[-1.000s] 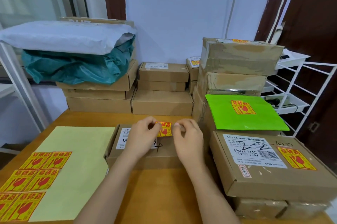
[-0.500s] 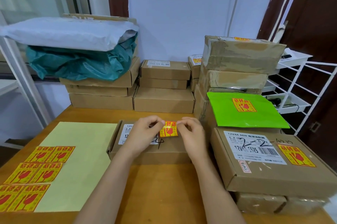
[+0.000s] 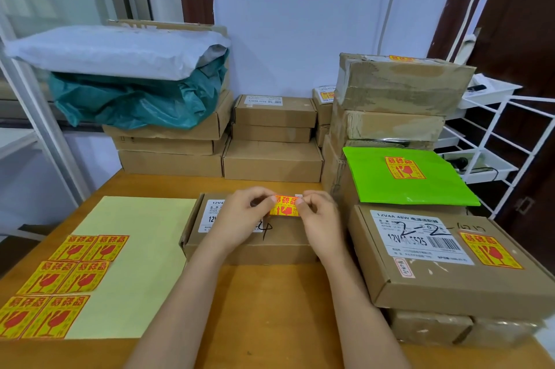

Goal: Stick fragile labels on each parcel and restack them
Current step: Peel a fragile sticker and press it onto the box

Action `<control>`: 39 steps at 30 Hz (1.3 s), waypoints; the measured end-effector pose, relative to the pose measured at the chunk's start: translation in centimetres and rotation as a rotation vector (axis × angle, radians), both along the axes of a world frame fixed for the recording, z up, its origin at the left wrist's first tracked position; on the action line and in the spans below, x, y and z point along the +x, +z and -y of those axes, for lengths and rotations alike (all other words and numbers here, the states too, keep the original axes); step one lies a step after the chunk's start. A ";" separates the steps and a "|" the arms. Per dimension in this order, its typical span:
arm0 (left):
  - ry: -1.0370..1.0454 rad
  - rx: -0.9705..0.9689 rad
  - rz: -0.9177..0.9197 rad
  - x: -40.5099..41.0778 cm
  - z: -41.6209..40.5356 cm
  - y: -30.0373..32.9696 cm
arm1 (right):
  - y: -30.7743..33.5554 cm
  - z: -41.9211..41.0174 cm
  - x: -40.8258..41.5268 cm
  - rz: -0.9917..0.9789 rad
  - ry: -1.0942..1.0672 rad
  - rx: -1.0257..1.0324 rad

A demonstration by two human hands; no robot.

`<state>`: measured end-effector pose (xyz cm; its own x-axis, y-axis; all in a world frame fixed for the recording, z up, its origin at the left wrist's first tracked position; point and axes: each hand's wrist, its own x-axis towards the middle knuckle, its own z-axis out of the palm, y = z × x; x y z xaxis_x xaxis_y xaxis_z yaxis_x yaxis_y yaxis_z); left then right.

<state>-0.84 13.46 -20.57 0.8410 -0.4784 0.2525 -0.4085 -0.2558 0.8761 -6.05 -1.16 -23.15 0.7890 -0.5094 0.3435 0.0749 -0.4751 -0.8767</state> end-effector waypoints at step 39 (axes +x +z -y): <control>0.069 0.099 0.106 0.2 0.2 -0.3 | 0.3 -0.5 -0.7 -0.133 0.022 -0.123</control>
